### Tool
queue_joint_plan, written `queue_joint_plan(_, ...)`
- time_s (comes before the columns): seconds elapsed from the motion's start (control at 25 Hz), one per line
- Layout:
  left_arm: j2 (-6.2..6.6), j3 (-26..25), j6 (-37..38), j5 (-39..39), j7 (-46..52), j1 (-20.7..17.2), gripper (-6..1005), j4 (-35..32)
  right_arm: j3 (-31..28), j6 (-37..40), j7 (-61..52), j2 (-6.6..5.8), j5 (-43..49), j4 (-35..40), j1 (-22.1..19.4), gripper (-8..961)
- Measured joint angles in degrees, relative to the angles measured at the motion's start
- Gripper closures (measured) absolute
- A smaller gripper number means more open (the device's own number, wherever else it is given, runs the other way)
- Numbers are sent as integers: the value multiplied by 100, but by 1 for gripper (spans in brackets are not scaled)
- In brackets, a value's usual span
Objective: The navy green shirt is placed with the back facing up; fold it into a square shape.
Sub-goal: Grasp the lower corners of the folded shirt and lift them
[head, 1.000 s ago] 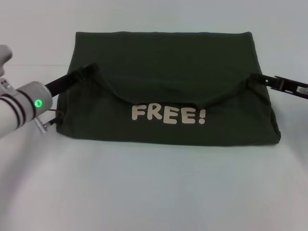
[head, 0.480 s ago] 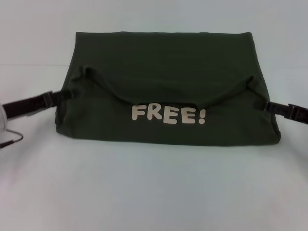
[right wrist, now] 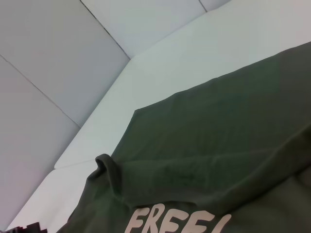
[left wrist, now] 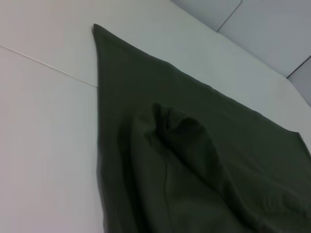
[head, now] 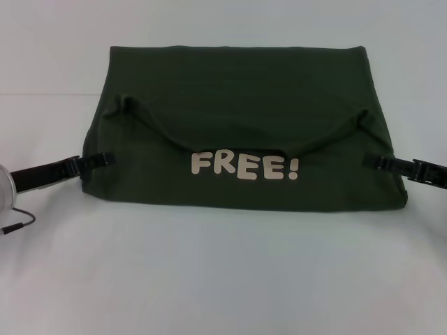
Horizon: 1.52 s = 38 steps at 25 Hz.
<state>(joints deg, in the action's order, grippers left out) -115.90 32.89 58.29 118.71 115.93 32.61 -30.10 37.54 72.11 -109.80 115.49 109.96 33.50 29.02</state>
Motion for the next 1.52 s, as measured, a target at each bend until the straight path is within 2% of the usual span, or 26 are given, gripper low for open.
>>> queue_joint_plan(0.52, -186, 268, -579, 9, -129, 90, 80, 23, 15, 0, 30, 24, 8, -11, 4, 29)
queue_joint_plan(1.24, -210, 322, -613, 12, -83, 103, 111, 156, 17, 2, 30, 34, 7, -20, 19, 29)
queue_joint_plan(1.52, -213, 541, -620, 12, -102, 116, 125, 142, 17, 25, 29, 35, 7, -19, 25, 29)
